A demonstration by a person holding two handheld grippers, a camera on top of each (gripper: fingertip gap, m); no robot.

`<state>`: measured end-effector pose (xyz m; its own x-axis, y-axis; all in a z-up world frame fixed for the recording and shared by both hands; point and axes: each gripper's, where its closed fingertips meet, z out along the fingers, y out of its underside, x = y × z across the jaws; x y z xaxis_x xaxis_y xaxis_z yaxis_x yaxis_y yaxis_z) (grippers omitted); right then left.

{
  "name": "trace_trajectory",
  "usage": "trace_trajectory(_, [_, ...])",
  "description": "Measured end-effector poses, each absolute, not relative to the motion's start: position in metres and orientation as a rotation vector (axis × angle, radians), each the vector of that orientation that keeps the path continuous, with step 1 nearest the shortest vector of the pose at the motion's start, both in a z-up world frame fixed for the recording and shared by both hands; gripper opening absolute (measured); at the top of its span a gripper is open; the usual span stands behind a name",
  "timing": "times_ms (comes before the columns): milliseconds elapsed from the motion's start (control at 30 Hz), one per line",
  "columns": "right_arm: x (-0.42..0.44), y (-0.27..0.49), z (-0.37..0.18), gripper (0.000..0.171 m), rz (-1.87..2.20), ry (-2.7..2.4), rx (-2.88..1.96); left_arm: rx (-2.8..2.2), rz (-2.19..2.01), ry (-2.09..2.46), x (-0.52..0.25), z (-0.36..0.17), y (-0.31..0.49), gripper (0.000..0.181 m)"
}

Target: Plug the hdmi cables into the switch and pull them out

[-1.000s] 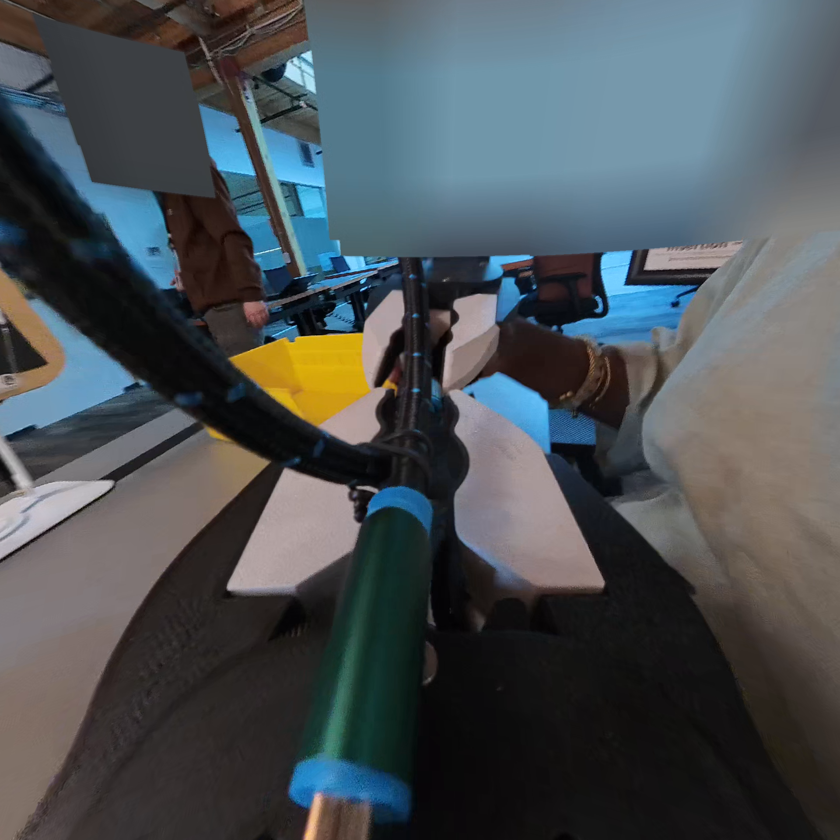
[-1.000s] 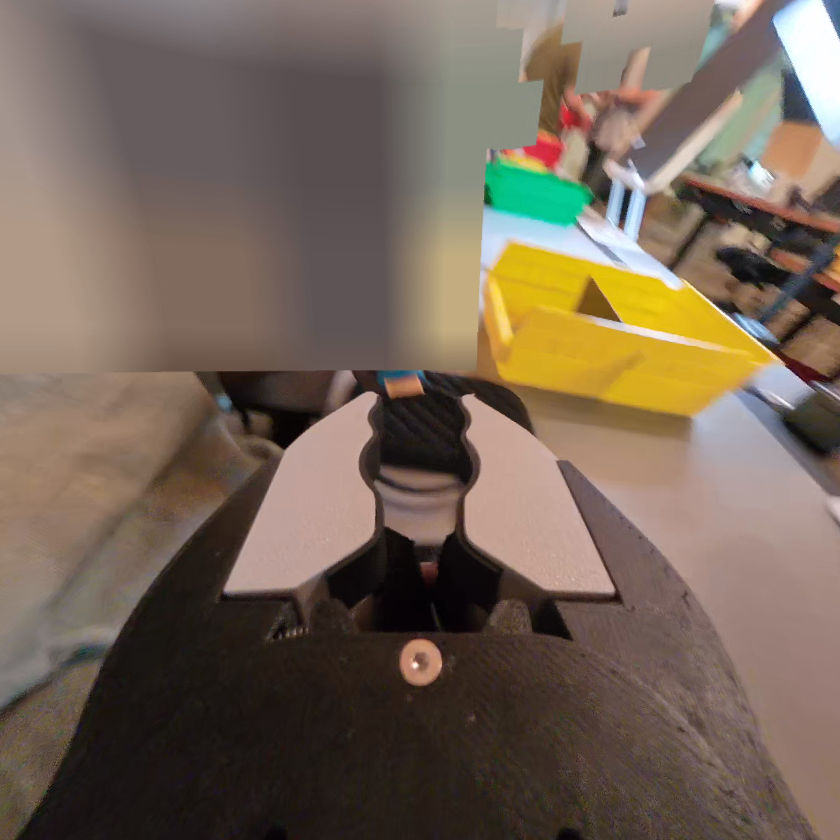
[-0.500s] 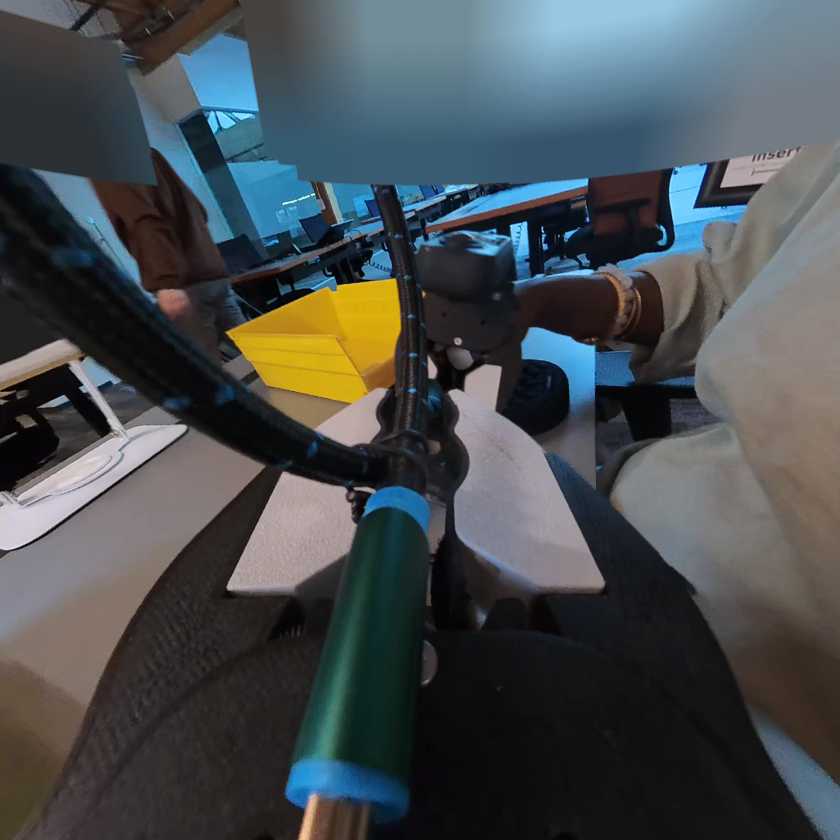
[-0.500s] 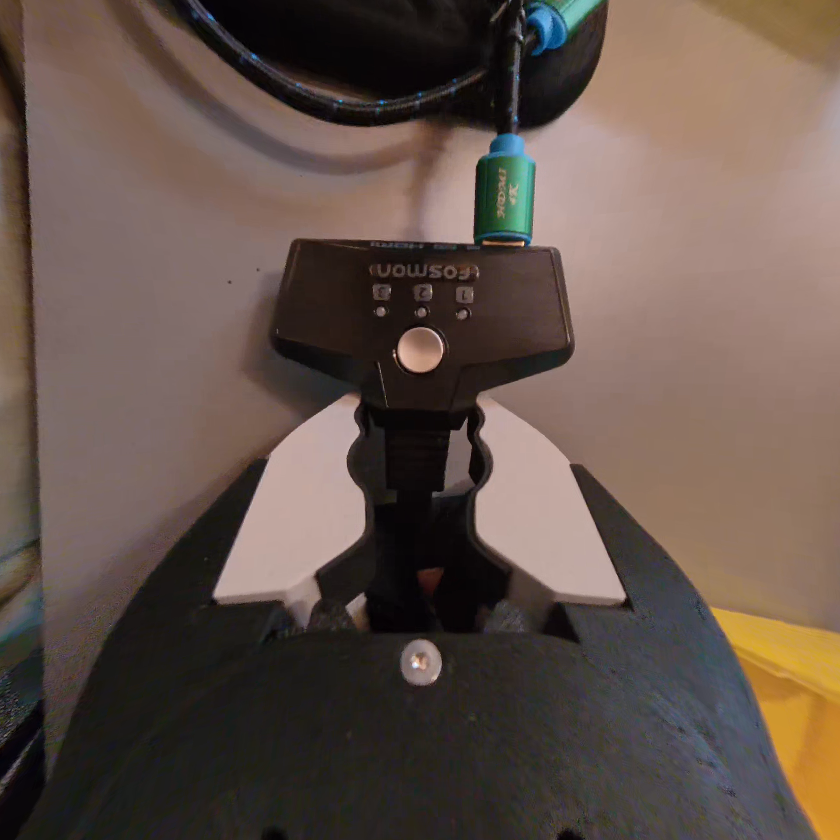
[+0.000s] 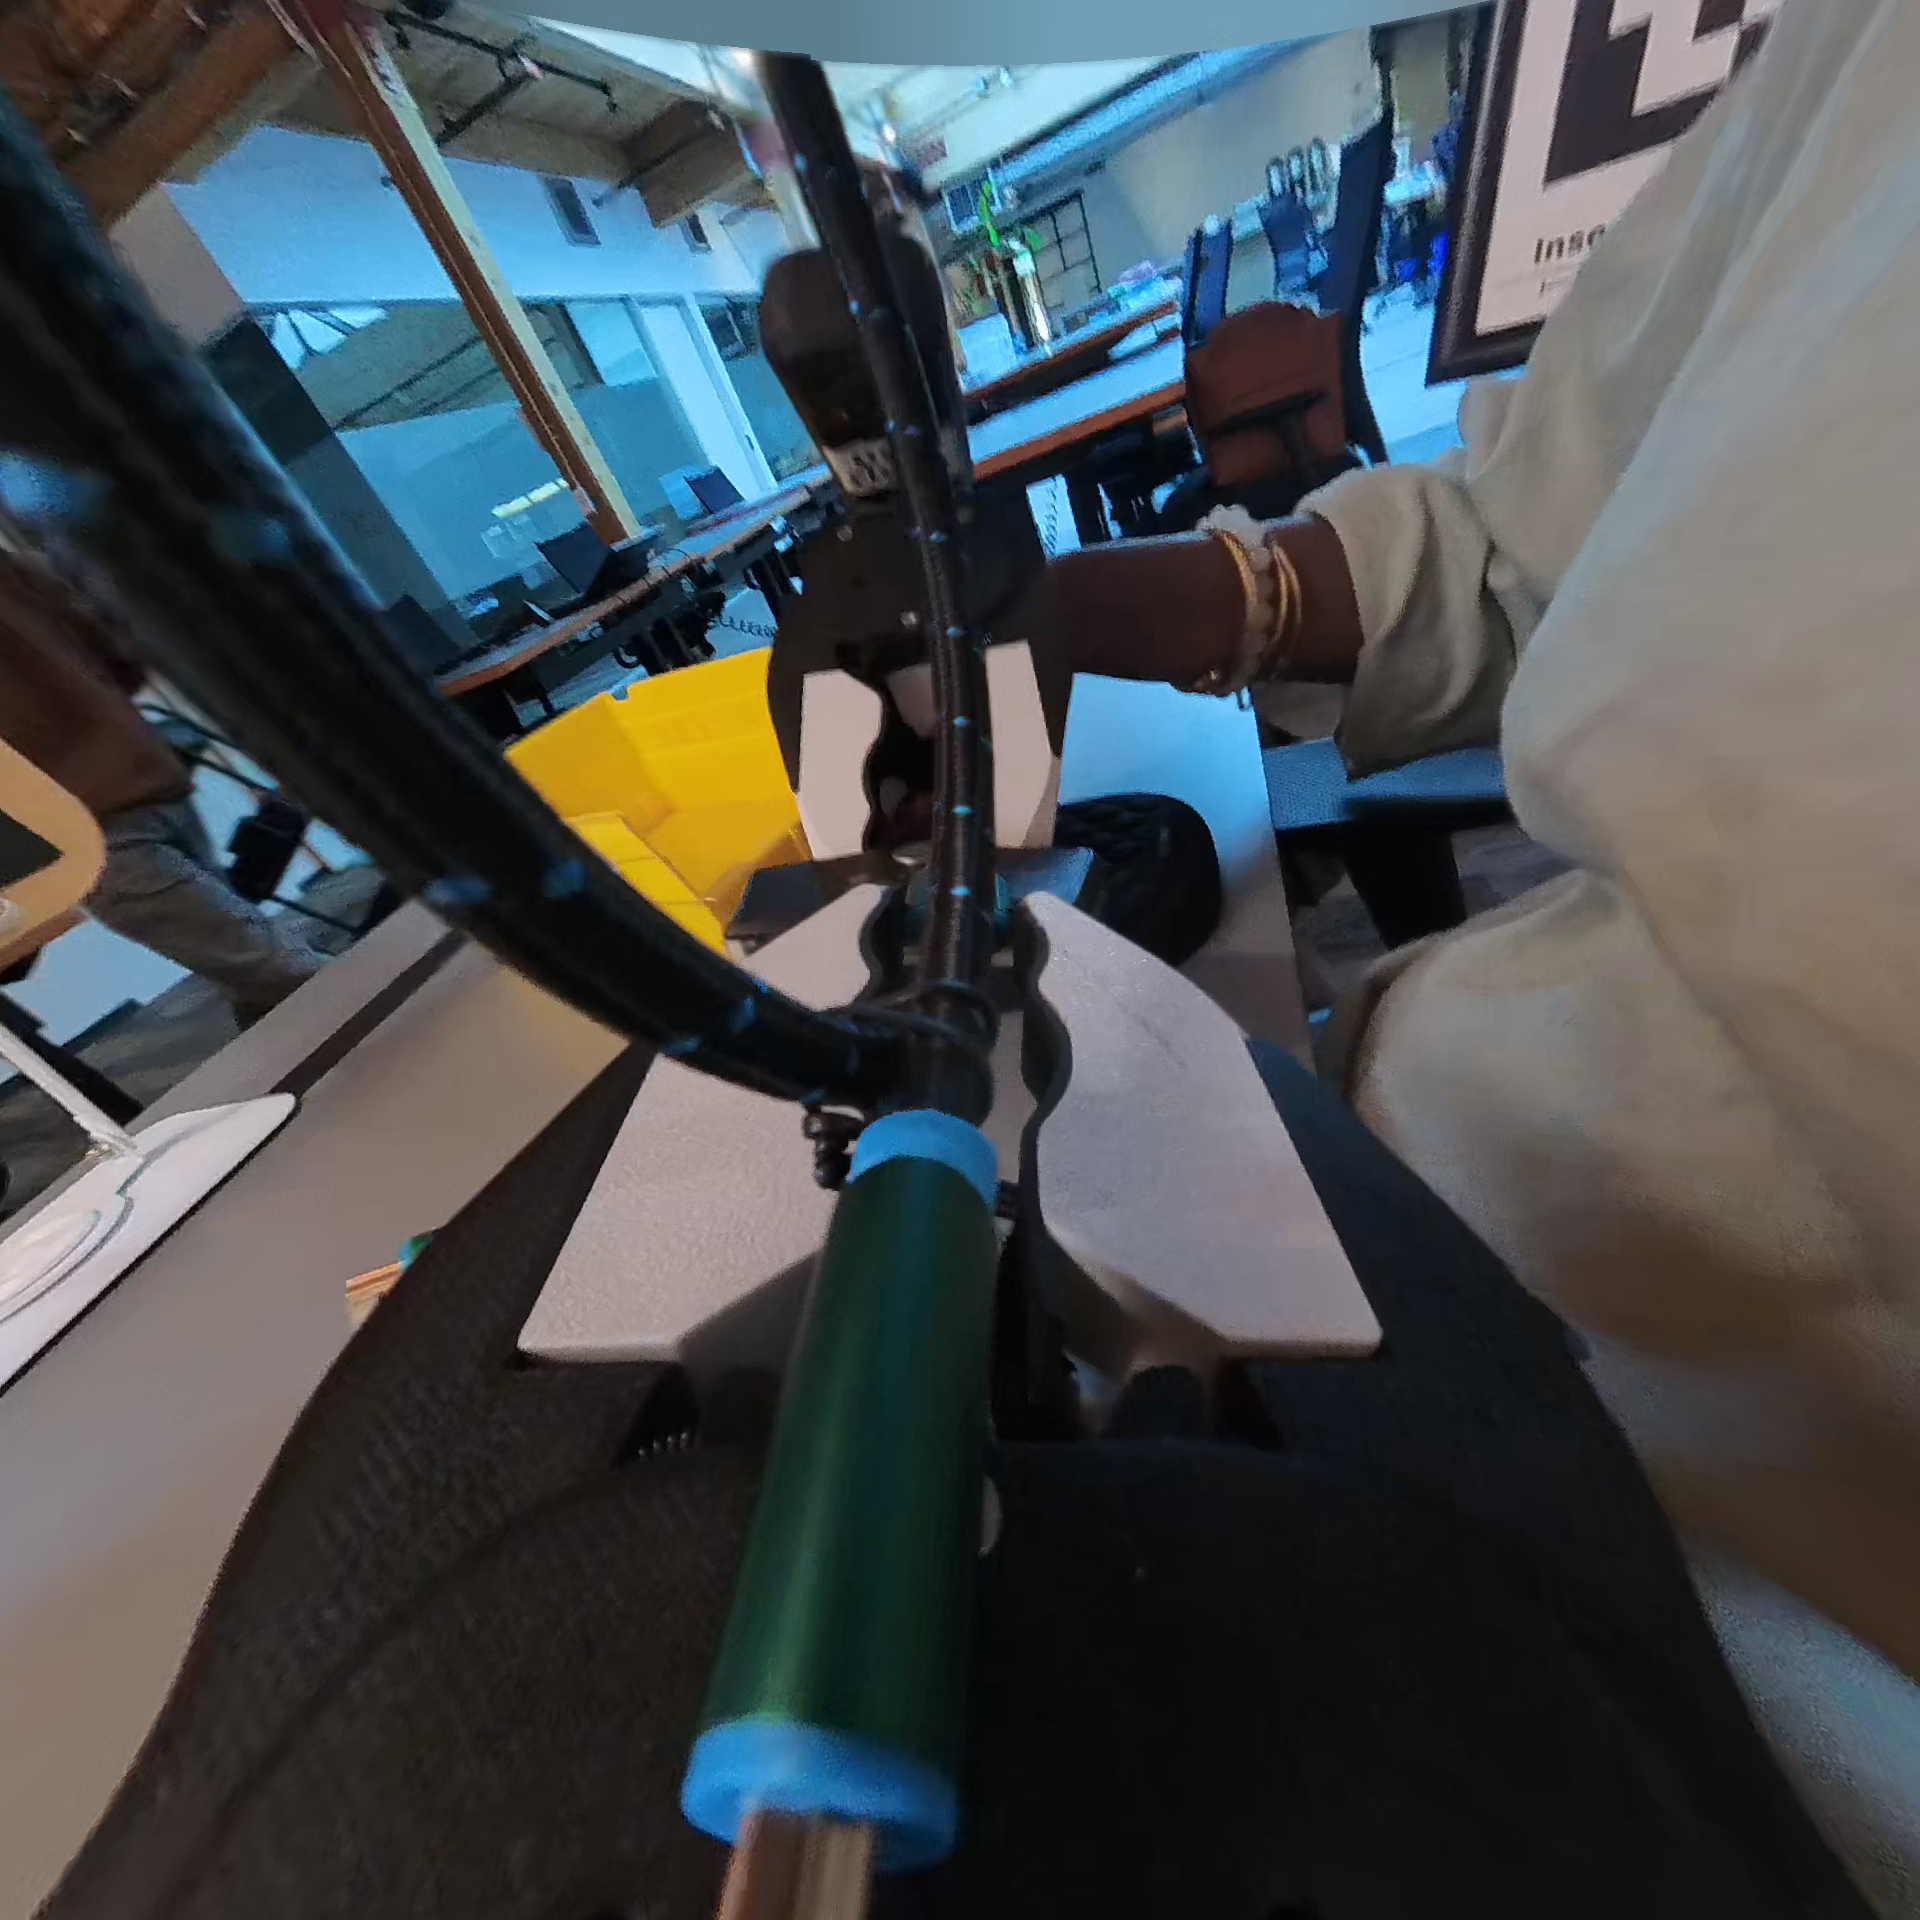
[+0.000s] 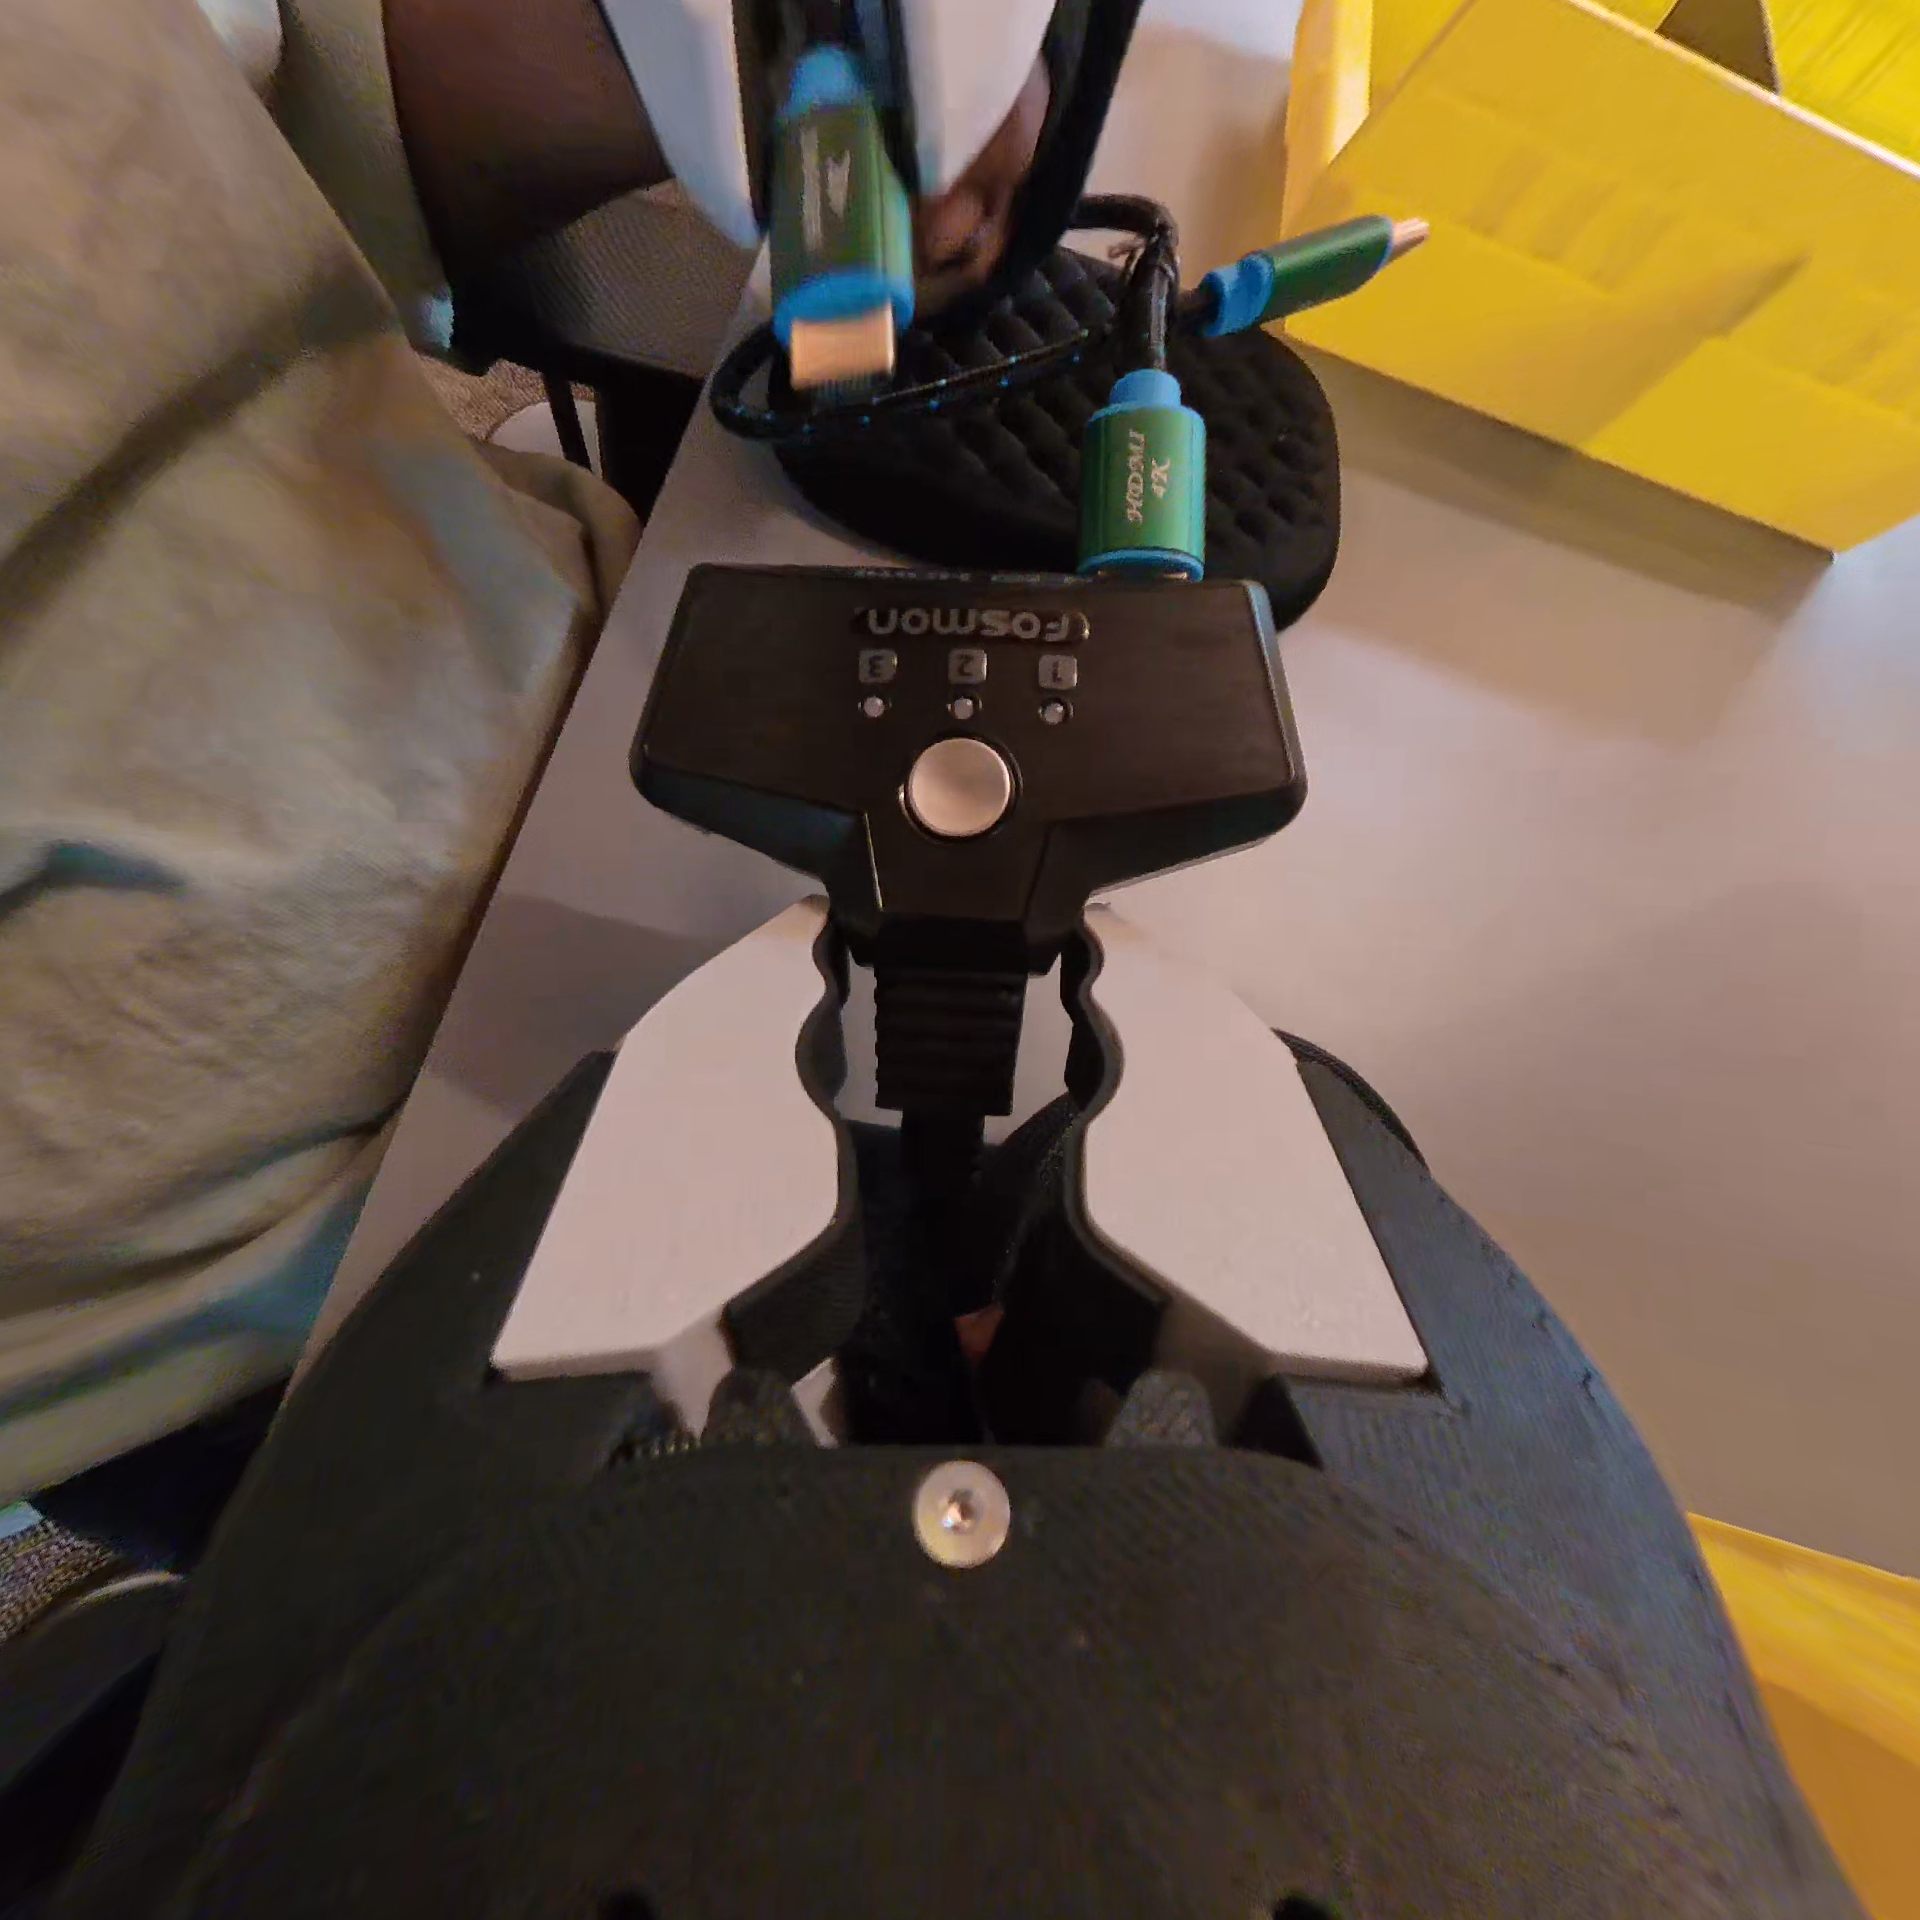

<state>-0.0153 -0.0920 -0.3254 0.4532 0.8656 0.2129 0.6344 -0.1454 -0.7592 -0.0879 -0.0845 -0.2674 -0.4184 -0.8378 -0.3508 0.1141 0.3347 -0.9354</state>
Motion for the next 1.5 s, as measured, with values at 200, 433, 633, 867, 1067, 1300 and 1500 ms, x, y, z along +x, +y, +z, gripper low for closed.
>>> trace_trajectory(200, [-0.018,-0.089,-0.32,0.04,0.345,-1.26,-1.817,-0.685,-1.247,1.714,-0.081,-0.28,-0.086,0.021])
trace_trajectory(433, [-0.017,-0.088,-0.32,0.04,0.336,-1.247,-1.802,-0.71,-1.263,1.735,-0.08,-0.284,-0.085,0.02])
trace_trajectory(633, [-0.016,-0.088,-0.318,0.04,0.337,-1.229,-1.781,-0.71,-1.271,1.737,-0.08,-0.285,-0.086,0.02])
trace_trajectory(867, [-0.017,-0.086,-0.315,0.04,0.351,-1.197,-1.759,-0.729,-1.342,1.71,-0.081,-0.28,-0.088,0.021])
trace_trajectory(1067, [-0.017,-0.088,-0.313,0.04,0.356,-1.189,-1.742,-0.716,-1.338,1.708,-0.08,-0.28,-0.09,0.021])
trace_trajectory(1300, [-0.017,-0.091,-0.311,0.04,0.382,-1.186,-1.72,-0.673,-1.325,1.697,-0.079,-0.278,-0.091,0.02])
trace_trajectory(1500, [-0.018,-0.089,-0.309,0.04,0.393,-1.169,-1.72,-0.683,-1.374,1.674,-0.078,-0.274,-0.093,0.021])
